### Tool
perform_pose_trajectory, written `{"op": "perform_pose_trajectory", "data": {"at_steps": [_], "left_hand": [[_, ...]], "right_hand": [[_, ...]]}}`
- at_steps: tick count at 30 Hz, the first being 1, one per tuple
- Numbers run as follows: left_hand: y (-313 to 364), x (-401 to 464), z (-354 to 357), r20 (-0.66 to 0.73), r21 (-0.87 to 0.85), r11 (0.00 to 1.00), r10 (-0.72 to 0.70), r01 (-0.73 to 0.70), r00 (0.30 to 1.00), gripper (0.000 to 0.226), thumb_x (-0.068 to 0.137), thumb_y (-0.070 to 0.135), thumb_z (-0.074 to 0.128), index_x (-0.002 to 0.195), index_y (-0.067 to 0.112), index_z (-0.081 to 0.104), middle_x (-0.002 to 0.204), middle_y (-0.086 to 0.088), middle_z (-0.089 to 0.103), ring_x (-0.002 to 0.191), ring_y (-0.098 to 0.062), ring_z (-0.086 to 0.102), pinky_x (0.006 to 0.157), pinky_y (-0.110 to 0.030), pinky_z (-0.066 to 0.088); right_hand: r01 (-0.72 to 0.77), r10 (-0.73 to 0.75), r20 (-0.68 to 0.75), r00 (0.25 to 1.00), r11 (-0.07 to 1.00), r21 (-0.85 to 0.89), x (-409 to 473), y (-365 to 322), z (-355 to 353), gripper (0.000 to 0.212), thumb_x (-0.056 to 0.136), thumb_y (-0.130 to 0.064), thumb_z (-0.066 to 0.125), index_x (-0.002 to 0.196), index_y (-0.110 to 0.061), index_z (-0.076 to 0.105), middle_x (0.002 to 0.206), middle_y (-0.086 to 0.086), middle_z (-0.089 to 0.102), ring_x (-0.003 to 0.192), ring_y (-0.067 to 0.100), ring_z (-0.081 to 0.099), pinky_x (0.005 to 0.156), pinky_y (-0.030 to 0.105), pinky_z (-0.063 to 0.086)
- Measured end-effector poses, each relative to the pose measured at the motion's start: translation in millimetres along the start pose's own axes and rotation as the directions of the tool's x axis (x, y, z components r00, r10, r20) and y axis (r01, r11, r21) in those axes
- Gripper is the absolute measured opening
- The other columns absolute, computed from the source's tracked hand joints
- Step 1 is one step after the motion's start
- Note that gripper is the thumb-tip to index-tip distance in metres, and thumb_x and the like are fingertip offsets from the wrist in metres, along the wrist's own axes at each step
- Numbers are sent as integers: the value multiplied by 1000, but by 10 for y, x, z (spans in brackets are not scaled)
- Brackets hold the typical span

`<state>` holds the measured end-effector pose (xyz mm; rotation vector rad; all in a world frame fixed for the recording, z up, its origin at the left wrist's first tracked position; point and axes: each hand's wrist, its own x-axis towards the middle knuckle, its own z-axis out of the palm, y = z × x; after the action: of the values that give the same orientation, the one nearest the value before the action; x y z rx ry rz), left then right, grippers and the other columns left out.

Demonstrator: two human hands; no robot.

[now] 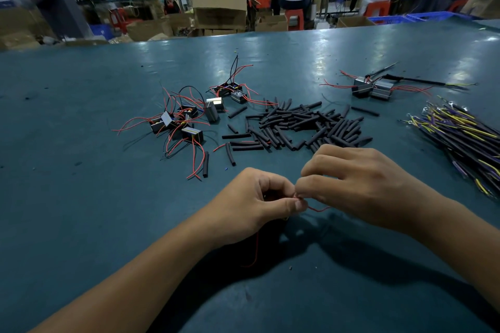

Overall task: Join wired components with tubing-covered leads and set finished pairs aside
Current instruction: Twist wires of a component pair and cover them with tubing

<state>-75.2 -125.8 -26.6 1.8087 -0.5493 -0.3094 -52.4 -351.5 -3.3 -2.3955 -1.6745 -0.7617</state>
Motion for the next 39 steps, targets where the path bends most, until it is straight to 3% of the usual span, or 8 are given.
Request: {"op": "perform_pose_trajectory", "data": {"at_steps": [5,9,13,20,26,30,33,39], "left_hand": [[4,-3,-5,-2,-4,1000,-11,11,1000,14,91,14,71,88,1,72,73,0,61,70,-13,51,68,-33,41],[23,-9,5,4,-13,1000,-20,20,1000,8,92,9,70,86,12,75,72,5,63,70,-10,53,68,-27,43],[49,-14,13,19,-20,1000,-13,14,1000,23,92,4,68,80,22,73,72,9,65,69,-6,55,68,-20,44],[17,2,14,-12,-15,1000,-10,10,1000,8,91,9,70,86,13,75,74,2,65,71,-10,55,70,-29,44],[18,-6,23,4,-45,999,2,-2,1000,22,92,5,69,77,22,71,69,13,63,66,-1,54,65,-14,43],[13,-1,20,-8,-27,1000,-4,4,1000,7,90,11,71,85,12,74,73,4,65,70,-9,54,69,-27,44],[15,-5,20,-18,-23,1000,-11,11,1000,9,90,12,71,89,3,74,74,1,64,71,-11,54,70,-30,43],[30,-3,53,-66,-38,999,-30,27,997,16,89,11,73,74,14,69,68,0,57,66,-13,46,61,-26,36]], "right_hand": [[30,-30,-12,999,1000,-9,1,5,10,18,96,-2,60,104,-13,72,93,4,64,80,27,57,56,40,49],[48,-48,-15,999,998,-27,-1,4,4,21,96,-3,59,106,-14,73,94,5,64,80,27,59,55,40,49],[80,-82,-18,996,994,-72,17,7,11,25,96,0,55,106,-13,74,94,7,66,80,28,61,54,40,50],[92,-93,-14,996,994,-66,33,26,-2,21,99,-5,54,107,-11,73,92,7,65,79,28,60,56,39,50],[109,-113,-59,992,992,-68,37,3,10,29,103,-4,46,103,-12,74,93,7,65,79,28,60,56,37,49],[112,-117,-89,989,992,-50,35,21,25,27,103,-7,46,107,-6,74,91,9,66,78,29,60,59,39,50],[99,-101,-92,991,995,-31,34,23,29,25,104,-9,48,108,-5,73,90,9,66,78,29,60,60,41,51],[17,-16,-96,995,1000,4,83,-28,48,18,100,-11,60,90,-5,73,81,6,62,71,26,56,55,40,49]]}}
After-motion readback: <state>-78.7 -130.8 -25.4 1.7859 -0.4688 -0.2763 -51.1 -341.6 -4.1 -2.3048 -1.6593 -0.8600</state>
